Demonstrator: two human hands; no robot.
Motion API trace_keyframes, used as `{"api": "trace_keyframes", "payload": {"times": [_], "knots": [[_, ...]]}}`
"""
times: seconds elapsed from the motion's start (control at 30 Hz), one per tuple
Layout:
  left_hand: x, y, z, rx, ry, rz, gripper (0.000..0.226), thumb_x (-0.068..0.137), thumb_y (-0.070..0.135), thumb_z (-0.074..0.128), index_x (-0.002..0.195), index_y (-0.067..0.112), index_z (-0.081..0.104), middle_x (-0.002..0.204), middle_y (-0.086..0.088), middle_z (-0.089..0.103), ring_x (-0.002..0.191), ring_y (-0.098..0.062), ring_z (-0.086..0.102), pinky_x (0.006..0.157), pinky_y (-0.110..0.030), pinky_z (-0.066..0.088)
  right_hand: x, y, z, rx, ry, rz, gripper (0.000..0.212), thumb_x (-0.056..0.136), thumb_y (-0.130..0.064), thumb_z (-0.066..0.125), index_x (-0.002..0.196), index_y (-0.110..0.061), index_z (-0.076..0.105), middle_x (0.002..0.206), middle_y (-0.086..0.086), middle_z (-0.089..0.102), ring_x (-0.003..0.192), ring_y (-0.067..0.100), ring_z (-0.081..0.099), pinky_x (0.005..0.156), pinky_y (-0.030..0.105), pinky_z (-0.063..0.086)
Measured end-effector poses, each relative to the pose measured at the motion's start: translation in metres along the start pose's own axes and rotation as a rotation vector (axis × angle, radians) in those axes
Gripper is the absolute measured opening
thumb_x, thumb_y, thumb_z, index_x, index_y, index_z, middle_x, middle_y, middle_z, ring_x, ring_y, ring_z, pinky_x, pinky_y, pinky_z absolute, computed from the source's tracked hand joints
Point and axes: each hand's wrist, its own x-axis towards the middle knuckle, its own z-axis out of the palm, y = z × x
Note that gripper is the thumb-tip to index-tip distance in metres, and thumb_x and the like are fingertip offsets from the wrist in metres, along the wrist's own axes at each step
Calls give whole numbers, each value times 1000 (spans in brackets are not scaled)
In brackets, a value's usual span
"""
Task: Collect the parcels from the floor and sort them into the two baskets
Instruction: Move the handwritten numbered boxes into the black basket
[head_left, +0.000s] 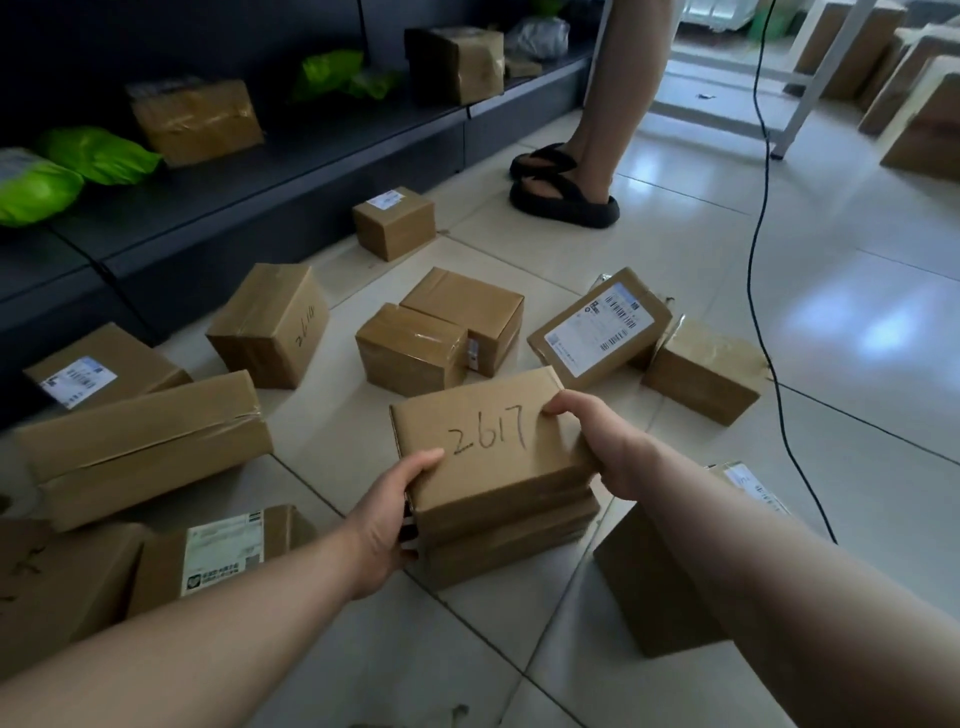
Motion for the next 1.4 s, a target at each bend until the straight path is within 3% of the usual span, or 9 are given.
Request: {"api": "trace_keyframes", "payload": {"times": [0.2, 0.37, 0.5, 0.67, 0.8, 1.0, 1.17, 1.33, 1.4], "knots": [[24, 34, -24, -34, 112, 303, 54, 70, 52, 59, 112, 20, 64, 108, -12, 70, 108, -33, 59, 89, -41, 45, 17, -3, 21, 224, -80, -103, 10, 92, -32, 50, 91, -26, 59, 94, -4, 61, 84, 12, 54, 65, 24, 34], [51, 37, -31, -140, 150, 380, 37, 83, 47, 55, 109, 22, 64, 102, -6, 72, 105, -28, 61, 88, -40, 46, 45, 3, 42, 350, -37, -211, 18, 96, -31, 50, 87, -23, 63, 85, -5, 65, 78, 9, 58, 72, 23, 42], [59, 39, -28, -222, 176, 344, 26, 93, 38, 48, 103, 22, 66, 92, 1, 76, 99, -21, 64, 87, -35, 46, 61, 9, 52, 344, 14, -295, 28, 99, -38, 46, 87, -25, 67, 73, -17, 71, 68, -5, 64, 65, 16, 45], [25, 42, -23, -403, 227, 162, 23, 92, 38, 50, 90, 23, 68, 75, 1, 76, 71, -16, 72, 66, -28, 46, 35, -2, 67, 305, -34, -209, 27, 99, -43, 41, 94, -29, 64, 91, -8, 64, 86, 8, 57, 74, 25, 41], [-29, 57, -27, -523, 230, 42, 23, 90, 42, 53, 90, 25, 69, 76, -2, 76, 69, -18, 71, 63, -28, 46, -9, -29, 70, 270, -59, -133, 25, 97, -46, 42, 101, -29, 60, 98, -4, 60, 90, 13, 55, 73, 28, 39], [-140, 126, -33, -576, 340, -36, 29, 85, 47, 60, 103, 26, 69, 89, -3, 77, 78, -19, 71, 64, -30, 50, -111, -97, 74, 258, -65, 7, 76, 72, -71, 55, 131, -23, 56, 124, 4, 60, 110, 20, 57, 82, 33, 45], [-263, 216, -27, -637, 369, -53, 32, 83, 48, 61, 102, 24, 70, 91, -7, 77, 86, -25, 68, 66, -33, 47, -218, -192, 62, 228, -116, 15, 46, 90, -58, 50, 119, -24, 64, 110, 0, 69, 98, 14, 62, 72, 28, 44], [-408, 323, -29, -698, 400, 27, 31, 85, 46, 61, 101, 20, 69, 75, -8, 75, 77, -27, 67, 64, -35, 49, -350, -306, 59, 144, -184, -77, 52, 90, -59, 48, 125, -21, 57, 109, -2, 61, 96, 12, 55, 67, 25, 37], [-470, 357, -32, -705, 448, 57, 30, 84, 47, 61, 97, 20, 67, 70, -9, 74, 81, -30, 65, 66, -37, 47, -401, -342, 58, 96, -235, -107, 61, 87, -65, 48, 131, -21, 50, 117, 2, 57, 103, 18, 53, 78, 30, 41]]}}
